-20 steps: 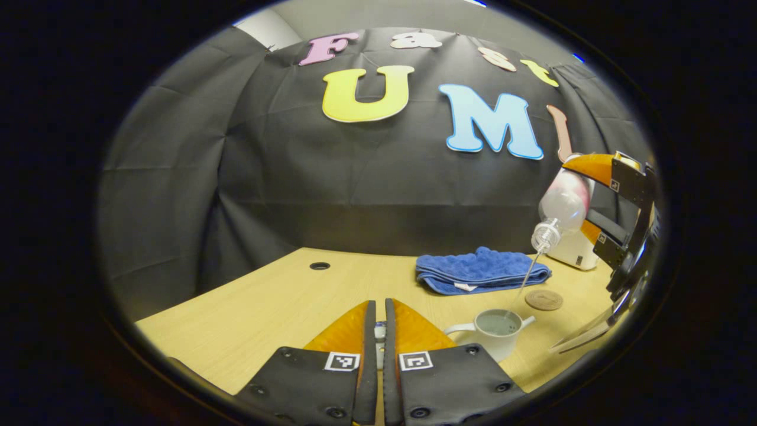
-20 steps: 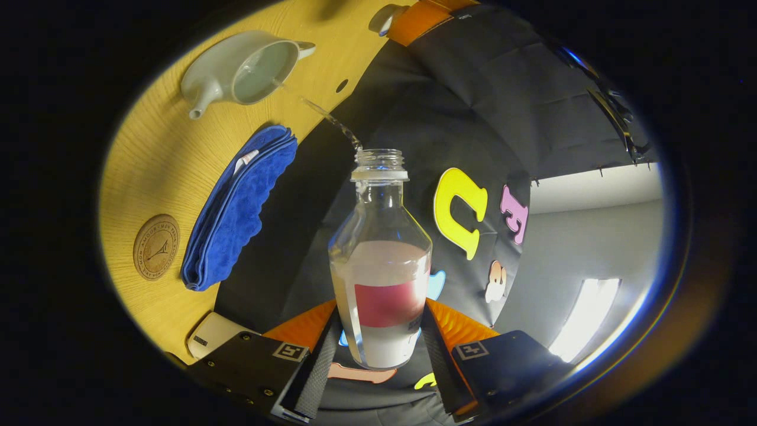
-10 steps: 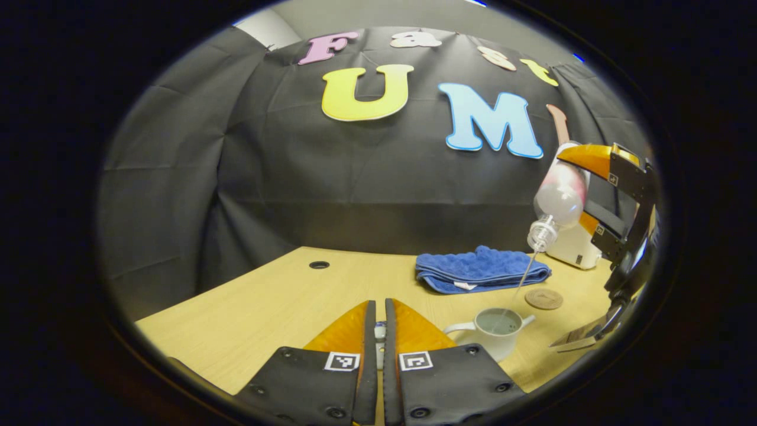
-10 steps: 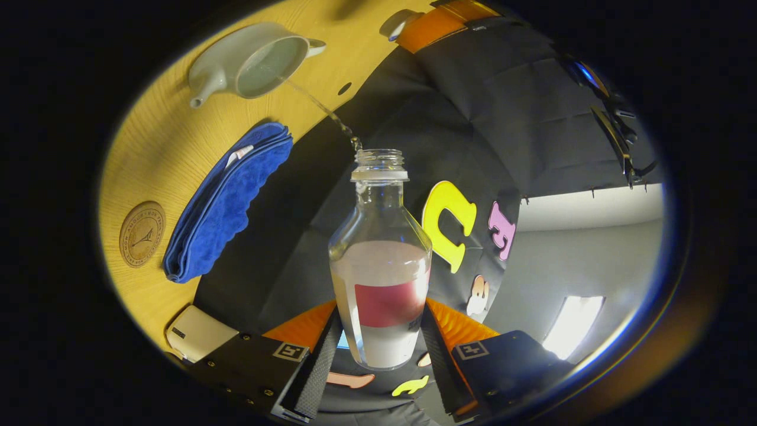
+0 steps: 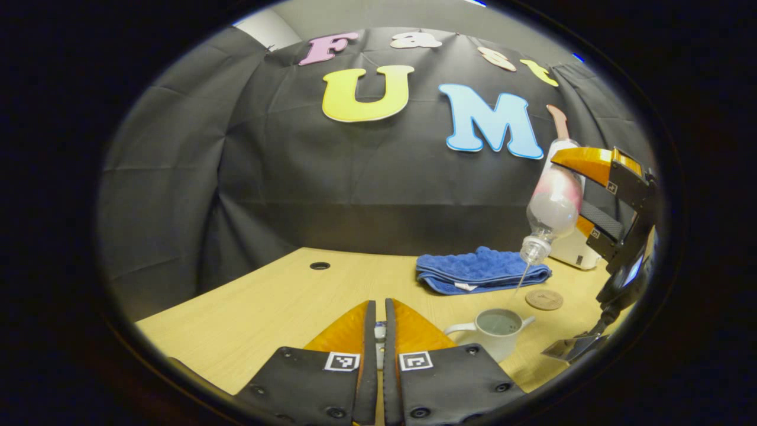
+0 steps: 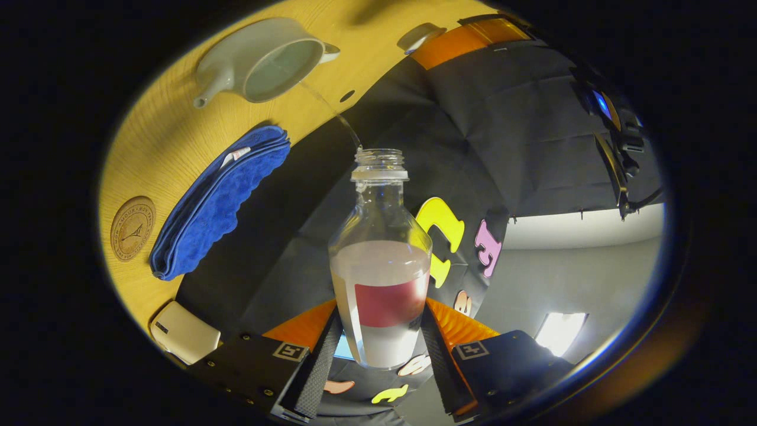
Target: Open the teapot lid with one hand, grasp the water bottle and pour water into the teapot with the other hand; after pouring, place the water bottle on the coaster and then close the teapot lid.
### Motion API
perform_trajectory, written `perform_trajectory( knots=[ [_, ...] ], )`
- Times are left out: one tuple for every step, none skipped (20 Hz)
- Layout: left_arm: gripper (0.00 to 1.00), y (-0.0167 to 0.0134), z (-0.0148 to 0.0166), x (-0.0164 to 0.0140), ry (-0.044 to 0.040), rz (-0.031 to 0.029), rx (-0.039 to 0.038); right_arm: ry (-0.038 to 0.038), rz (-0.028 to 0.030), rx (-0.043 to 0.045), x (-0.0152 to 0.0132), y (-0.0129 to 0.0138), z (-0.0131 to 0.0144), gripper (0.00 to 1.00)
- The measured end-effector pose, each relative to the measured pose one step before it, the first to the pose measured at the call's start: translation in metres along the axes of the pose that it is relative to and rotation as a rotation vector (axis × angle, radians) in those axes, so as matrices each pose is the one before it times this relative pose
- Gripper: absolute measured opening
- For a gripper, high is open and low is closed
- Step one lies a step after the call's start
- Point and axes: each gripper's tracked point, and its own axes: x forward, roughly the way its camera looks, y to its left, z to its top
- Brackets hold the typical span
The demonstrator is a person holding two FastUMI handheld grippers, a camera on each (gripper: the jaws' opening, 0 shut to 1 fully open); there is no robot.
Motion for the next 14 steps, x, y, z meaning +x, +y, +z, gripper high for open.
perform_trajectory(
  knots=[
    [0.11,-0.00002,0.00008,0.00012,-0.00113,0.00036,-0.00033,-0.003,-0.00203,-0.00325,-0.00065,-0.00032,0.00115,0.75],
    [0.11,-0.00034,0.00086,-0.00008,-0.00076,0.00015,-0.00021,-0.00134,-0.00416,-0.0053,-0.00016,-0.00045,0.00053,0.75],
    [0.11,0.0004,-0.00056,-0.0002,-0.00016,-0.00071,-0.0005,-0.00245,-0.00906,-0.00831,0.00018,-0.00035,0.00047,0.75],
    [0.11,-0.00023,0.00057,-0.00004,-0.00005,-0.00062,-0.00057,-0.00518,-0.0078,-0.00805,-0.00032,-0.00021,0.00145,0.75],
    [0.11,-0.00029,-0.0002,-0.0006,0.00033,-0.00134,-0.00092,-0.00356,-0.00752,-0.00589,0.00006,-0.00091,-0.00003,0.75],
    [0.11,-0.00012,0.0002,0.00027,-0.00065,-0.00037,-0.00018,-0.00126,-0.00116,-0.00011,-0.00109,0.0004,0.00065,0.75],
    [0.11,0.00093,-0.0001,0.00032,-0.00116,0.0014,0.00047,-0.00354,-0.00639,-0.00356,0.00053,-0.00123,0.00193,0.75],
    [0.11,-0.00003,0.00056,-0.00027,-0.00103,0.00074,0.00046,-0.005,-0.01079,-0.01023,-0.00055,-0.00192,0.00122,0.75],
    [0.11,0.00026,0.00037,0.00005,-0.00124,0.00133,0.00033,-0.00478,-0.01538,-0.01058,-0.00154,-0.00204,0.00084,0.75],
    [0.11,-0.00005,0.00035,0.00004,-0.00105,0.00012,-0.00008,-0.00582,-0.00463,-0.00616,-0.00118,-0.00068,0.00087,0.75],
    [0.11,0.0002,-0.00094,0.00006,0.00046,0.00098,0.00073,-0.00332,0.00186,0.00148,0.00079,0.00052,0.00162,0.75],
    [0.11,0.00046,0.0005,-0.0003,0.00003,0.00049,-0.00036,-0.00188,0.00152,0.00246,-0.00084,-0.00044,0.00116,0.75],
    [0.11,0.00026,0.00013,0.00006,-0.00101,-0.00006,-0.00075,-0.00183,-0.00199,-0.00179,0.00052,-0.0011,0.00053,0.75],
    [0.11,-0.00002,0.00079,-0.00011,0.00013,0.00105,0.00066,0.00255,0.00234,0.00396,-0.00086,0.00037,0.00086,0.75]
  ],
)
